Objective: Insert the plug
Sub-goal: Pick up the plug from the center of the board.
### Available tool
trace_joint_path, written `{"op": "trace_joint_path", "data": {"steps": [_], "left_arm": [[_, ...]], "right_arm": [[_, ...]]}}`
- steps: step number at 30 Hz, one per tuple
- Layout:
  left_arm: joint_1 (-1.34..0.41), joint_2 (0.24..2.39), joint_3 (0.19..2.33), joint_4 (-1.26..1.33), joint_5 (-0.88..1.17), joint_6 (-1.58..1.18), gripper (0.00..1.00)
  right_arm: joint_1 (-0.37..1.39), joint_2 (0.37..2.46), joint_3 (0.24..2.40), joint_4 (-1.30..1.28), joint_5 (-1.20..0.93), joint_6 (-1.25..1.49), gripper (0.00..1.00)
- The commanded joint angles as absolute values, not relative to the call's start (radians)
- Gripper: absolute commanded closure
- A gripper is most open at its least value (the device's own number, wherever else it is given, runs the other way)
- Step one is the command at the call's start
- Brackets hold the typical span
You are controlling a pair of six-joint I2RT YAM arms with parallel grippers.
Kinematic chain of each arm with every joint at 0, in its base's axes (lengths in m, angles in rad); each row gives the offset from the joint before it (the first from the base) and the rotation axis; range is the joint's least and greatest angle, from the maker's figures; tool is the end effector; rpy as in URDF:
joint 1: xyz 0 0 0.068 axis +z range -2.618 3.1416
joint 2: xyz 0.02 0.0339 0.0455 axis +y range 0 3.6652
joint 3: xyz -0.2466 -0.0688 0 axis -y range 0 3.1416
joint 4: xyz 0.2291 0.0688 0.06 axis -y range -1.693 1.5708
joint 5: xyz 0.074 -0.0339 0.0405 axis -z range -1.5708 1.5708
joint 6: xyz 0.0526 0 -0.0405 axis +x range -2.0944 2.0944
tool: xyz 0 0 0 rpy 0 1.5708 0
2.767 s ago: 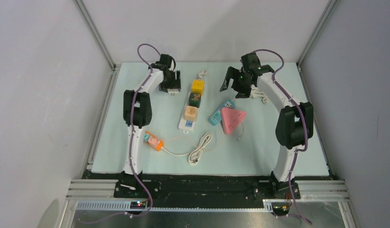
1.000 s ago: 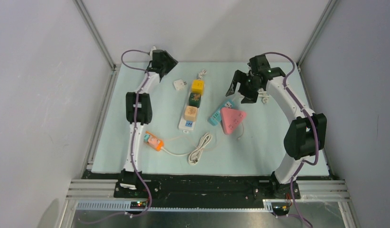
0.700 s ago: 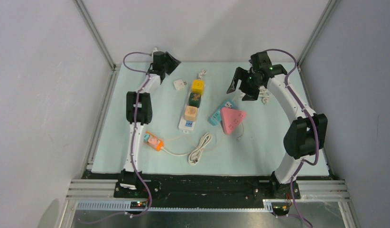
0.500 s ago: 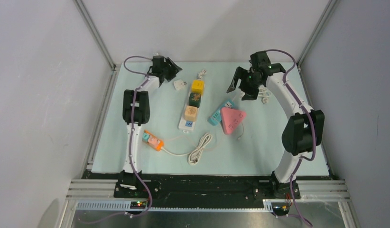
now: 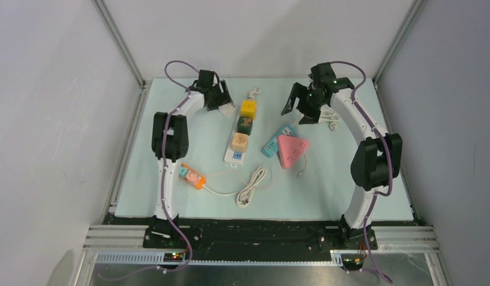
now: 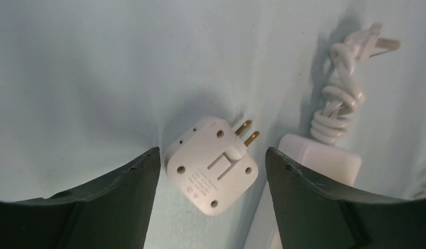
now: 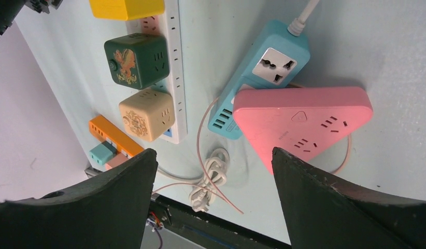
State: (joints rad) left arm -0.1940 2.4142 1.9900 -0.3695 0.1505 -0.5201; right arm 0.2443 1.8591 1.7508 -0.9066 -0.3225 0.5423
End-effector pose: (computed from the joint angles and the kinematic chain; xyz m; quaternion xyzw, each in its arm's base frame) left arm 0.5146 -0.1092 0.1480 -0.1217 0.9152 -0.1972 0.3296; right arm 0.3741 0.1104 0.2796 0.0973 0.9452 0.2464 0.1910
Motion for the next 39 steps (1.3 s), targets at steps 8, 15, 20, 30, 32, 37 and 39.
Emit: {"op": "trace_joint_path", "data": {"steps": [8,15,20,30,32,37,39], "left_arm": [[-0.288,2.506,2.282,-0.714,-0.088,-0.344,0.23],[-0.325,2.550,2.359,-0.794,-0.126,-0.303,0.44],[-0.325,2.550,2.356,-0.837,-0.100,-0.277,0.46],[-0.318,2.461,2.214,-0.881,-0.102,-0.279,0.43],[-0.317,2.445,2.210,-0.883,-0.094,-0.284,0.44],[-0.312,2.352,2.090,-0.884,-0.091,-0.287,0.49],[-0.313,2.308,2.010,-0.885,-0.102,-0.281,0.51]], "right_arm": [[0.262,1.860,1.787,-0.929,-0.325,0.520,0.15],[0.262,1.848,1.781,-0.952,-0.307,0.518,0.17],[0.262,1.838,1.770,-0.954,-0.296,0.523,0.18],[0.262,1.835,1.760,-0.944,-0.302,0.533,0.19],[0.263,1.833,1.760,-0.940,-0.306,0.533,0.19],[0.263,1.819,1.750,-0.933,-0.300,0.535,0.19],[0.262,1.810,1.740,-0.928,-0.297,0.534,0.19]]}}
